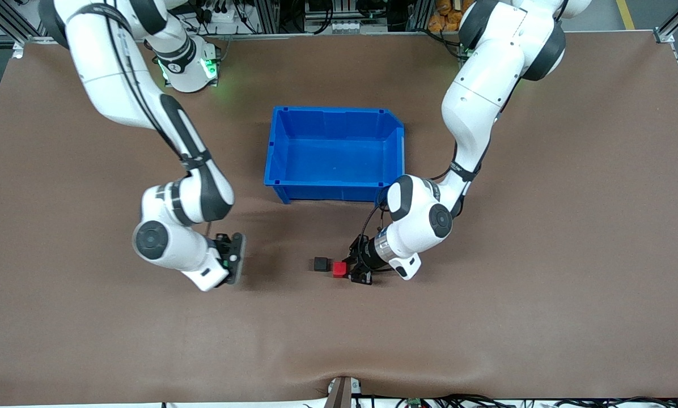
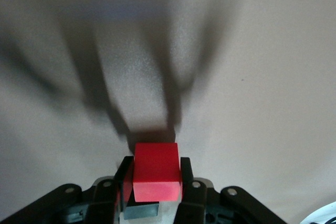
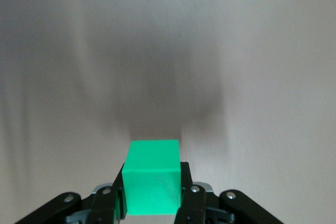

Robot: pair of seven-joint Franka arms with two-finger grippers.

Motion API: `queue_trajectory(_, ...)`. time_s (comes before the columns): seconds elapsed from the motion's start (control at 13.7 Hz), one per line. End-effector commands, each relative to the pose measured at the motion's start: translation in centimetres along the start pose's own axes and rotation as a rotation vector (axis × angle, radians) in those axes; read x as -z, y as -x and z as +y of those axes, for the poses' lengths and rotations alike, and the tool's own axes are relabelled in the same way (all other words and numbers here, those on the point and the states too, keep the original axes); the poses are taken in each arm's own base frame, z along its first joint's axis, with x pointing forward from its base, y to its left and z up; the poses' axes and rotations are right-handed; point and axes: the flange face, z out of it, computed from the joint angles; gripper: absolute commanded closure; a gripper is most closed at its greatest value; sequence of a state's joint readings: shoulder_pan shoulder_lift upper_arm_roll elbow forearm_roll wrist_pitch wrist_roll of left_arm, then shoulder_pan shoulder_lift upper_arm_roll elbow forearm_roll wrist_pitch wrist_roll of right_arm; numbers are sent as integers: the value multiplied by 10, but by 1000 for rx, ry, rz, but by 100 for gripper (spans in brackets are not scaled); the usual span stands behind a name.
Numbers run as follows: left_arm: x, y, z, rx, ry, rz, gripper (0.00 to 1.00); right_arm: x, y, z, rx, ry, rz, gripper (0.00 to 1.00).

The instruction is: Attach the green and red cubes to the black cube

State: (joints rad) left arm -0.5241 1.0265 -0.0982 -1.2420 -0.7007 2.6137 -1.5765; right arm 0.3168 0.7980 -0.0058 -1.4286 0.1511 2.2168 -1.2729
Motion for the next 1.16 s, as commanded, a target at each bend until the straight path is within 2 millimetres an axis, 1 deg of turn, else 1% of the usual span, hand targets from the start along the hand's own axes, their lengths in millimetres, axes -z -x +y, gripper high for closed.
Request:
queue_trajectory(0.0,-7,12,-2,21,25,-20,100,-9,-4,11,7,21,-4,100)
queue_trajectory(0.07,-9,14,-4,22,23,-19,100,-10,-16,8,11,36,0,100)
queue_trajectory(0.15,-8,14,-3,34,26,-21,99,-16,-27,5,3,40,2,100)
queue_trajectory(0.29,-10,17,-6,37,23,-22,99,-22,-43,9,-6,55,9,100)
queue_trajectory(0.36,-12,16,-7,36,21,-20,99,-23,-53,7,-19,58,10,100)
queue_trajectory(0.44,-15,14,-8,38,29,-19,98,-25,-66,3,-15,63,6,100)
queue_trajectory(0.51,-16,15,-8,35,34,-18,93,-23,-73,4,-25,78,-2,100)
queue_trajectory(0.58,-16,17,-10,34,33,-18,84,-23,-79,4,-40,84,-7,100)
queue_trajectory(0.66,-15,17,-8,31,36,-17,53,-23,-86,1,-65,86,-5,100)
queue_trajectory(0.73,-15,17,-8,31,36,-17,10,-25,-94,-2,-92,88,-8,100)
queue_trajectory(0.8,-15,15,-8,27,36,-16,0,-26,-106,-5,-101,98,-12,100)
queue_trajectory(1.02,-6,18,-3,18,40,-18,0,-35,-129,-9,-136,118,-18,100)
queue_trajectory(1.09,1,19,0,19,39,-22,0,-36,-134,-11,-145,123,-16,100)
